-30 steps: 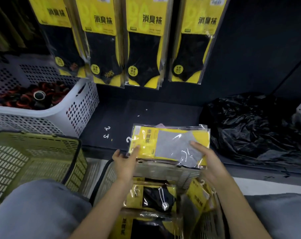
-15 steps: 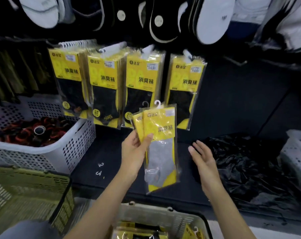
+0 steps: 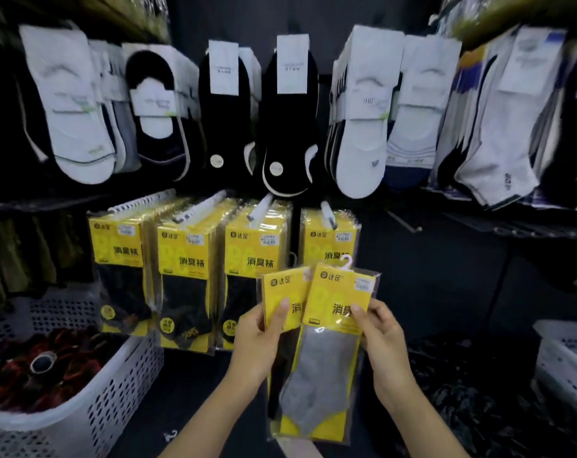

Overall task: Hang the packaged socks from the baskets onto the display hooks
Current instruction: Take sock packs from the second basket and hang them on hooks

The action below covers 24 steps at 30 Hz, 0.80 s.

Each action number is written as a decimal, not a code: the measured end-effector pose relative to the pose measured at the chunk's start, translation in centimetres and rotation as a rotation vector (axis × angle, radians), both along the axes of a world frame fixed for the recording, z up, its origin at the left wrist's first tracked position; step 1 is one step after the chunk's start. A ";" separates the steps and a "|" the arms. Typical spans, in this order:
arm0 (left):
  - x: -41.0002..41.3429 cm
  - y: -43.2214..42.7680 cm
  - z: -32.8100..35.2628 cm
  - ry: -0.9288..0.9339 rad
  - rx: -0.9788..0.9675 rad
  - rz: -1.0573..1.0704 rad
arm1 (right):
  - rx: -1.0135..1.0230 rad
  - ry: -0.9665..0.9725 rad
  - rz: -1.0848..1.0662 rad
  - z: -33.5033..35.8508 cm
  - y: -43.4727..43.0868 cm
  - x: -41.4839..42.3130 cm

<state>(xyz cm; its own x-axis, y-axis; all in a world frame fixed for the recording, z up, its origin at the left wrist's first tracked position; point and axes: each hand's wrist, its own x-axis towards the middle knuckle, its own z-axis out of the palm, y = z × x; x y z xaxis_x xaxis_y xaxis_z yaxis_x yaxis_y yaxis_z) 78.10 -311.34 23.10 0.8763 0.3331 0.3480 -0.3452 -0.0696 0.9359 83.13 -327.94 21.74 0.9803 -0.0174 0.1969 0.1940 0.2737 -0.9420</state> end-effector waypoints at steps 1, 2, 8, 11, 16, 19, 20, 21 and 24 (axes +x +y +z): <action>0.2 0.4 0.6 -0.018 0.029 0.031 | 0.005 -0.002 -0.028 0.6 -0.2 0.6; 0.5 1.0 1.3 -0.041 0.053 0.068 | 0.003 -0.007 -0.053 1.3 -0.5 1.1; 1.1 4.6 4.5 -0.081 0.103 0.255 | -0.143 -0.125 -0.116 4.7 -0.6 4.8; 1.1 5.8 5.3 -0.044 0.133 0.284 | -0.222 -0.133 -0.099 5.2 0.5 6.5; 1.2 6.1 5.8 -0.062 0.150 0.278 | -0.227 -0.009 -0.148 4.7 1.8 9.3; 1.2 5.6 6.0 -0.086 0.139 0.251 | -0.238 0.113 -0.270 4.0 2.0 10.0; 1.3 5.4 5.9 -0.093 0.135 0.234 | -0.244 0.143 -0.308 3.7 1.9 10.0; 1.3 5.3 5.8 -0.092 0.133 0.214 | -0.248 0.166 -0.345 3.4 1.8 9.8; 1.7 4.9 5.0 -0.070 0.131 0.137 | -0.259 0.178 -0.427 2.7 1.3 8.5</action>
<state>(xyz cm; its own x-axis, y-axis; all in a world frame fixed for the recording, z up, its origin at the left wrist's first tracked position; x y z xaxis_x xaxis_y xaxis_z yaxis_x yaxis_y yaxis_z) 79.80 -306.46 28.14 0.7982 0.3953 0.4546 -0.3879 -0.2401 0.8899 91.67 -326.62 24.41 0.9150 -0.3955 0.0793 0.0685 -0.0413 -0.9968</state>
